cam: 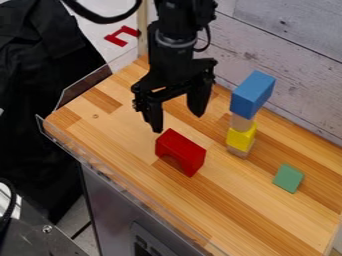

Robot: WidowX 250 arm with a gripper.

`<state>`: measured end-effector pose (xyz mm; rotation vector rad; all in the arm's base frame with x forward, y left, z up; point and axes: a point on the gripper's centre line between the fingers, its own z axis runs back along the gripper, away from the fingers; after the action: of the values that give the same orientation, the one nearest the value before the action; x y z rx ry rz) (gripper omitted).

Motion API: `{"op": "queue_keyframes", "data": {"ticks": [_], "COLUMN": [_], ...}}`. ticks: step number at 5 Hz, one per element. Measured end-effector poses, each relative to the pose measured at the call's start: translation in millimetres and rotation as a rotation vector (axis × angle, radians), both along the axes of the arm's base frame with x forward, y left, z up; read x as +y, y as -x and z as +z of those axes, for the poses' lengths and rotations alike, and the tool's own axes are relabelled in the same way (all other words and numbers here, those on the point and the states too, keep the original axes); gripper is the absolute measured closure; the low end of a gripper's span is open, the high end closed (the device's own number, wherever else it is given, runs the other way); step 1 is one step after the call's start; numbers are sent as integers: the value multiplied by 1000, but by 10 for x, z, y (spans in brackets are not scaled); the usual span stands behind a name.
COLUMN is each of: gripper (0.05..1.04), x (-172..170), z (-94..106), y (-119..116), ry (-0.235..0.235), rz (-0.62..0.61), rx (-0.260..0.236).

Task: Put the red arch on the top of the blue block

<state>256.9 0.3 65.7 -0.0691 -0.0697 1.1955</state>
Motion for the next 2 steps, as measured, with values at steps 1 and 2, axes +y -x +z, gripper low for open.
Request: {"op": "queue_keyframes", "data": {"ticks": [1,2], "gripper": [85,85], "x": [26,37], "z": [-88,-176], "y": [-17,-21], "ry": [13,26], "rz": [35,67], "rx": [14,49]}}
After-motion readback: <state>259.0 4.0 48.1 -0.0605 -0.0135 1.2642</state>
